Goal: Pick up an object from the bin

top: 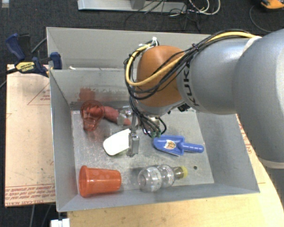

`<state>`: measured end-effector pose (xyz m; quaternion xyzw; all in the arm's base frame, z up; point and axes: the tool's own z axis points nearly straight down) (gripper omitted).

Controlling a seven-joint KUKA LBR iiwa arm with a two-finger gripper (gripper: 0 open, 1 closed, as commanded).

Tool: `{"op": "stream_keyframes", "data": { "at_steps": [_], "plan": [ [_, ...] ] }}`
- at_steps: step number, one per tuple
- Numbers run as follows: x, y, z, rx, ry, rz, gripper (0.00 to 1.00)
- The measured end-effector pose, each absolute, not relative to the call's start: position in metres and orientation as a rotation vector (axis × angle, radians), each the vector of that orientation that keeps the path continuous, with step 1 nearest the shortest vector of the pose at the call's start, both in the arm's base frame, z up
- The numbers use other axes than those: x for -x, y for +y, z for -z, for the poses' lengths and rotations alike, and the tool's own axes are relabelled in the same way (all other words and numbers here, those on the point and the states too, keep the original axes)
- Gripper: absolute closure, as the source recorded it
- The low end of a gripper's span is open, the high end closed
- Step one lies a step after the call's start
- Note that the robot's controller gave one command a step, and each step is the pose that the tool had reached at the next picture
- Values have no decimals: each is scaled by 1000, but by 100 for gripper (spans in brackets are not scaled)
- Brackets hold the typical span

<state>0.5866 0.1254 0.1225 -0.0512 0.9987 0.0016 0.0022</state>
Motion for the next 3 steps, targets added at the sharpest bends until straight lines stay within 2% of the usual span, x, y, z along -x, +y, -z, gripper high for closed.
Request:
{"op": "stream_keyframes", "data": {
  "at_steps": [1,2,3],
  "plan": [
    [-591,131,-69,236,3135,-7,0],
    [-586,129,-70,272,3124,-7,0],
    [-592,131,-69,235,3133,-10,100]
  ]
}}
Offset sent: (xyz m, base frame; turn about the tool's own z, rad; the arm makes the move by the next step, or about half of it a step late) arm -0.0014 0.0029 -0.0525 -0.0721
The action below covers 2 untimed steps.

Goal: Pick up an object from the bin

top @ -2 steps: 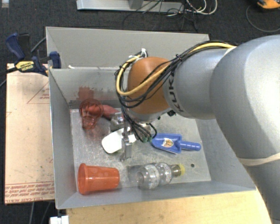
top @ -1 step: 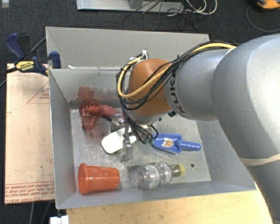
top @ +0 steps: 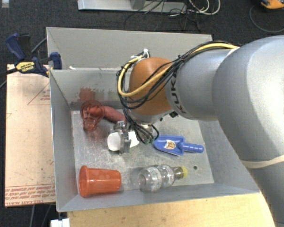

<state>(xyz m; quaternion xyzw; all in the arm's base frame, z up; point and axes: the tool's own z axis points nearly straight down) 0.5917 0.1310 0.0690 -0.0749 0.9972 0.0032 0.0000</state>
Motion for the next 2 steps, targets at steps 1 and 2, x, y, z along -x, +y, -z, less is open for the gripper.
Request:
{"op": "stream_keyframes", "data": {
  "at_steps": [1,2],
  "plan": [
    [-592,131,-69,235,3133,-10,100],
    [-591,131,-70,234,3133,-10,100]
  ]
}}
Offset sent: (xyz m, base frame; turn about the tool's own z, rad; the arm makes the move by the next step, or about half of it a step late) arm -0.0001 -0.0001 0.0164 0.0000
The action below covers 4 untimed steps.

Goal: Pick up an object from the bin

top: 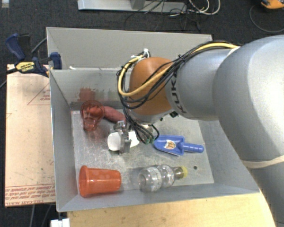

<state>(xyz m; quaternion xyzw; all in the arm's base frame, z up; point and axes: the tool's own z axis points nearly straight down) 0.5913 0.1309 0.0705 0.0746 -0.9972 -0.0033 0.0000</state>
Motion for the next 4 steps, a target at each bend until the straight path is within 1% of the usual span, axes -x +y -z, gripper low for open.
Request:
{"op": "stream_keyframes", "data": {
  "at_steps": [2,3,4],
  "plan": [
    [-590,131,-80,-234,-3129,10,100],
    [-588,131,-101,-233,-3123,8,100],
    [-591,131,-122,-234,-3132,10,100]
  ]
}}
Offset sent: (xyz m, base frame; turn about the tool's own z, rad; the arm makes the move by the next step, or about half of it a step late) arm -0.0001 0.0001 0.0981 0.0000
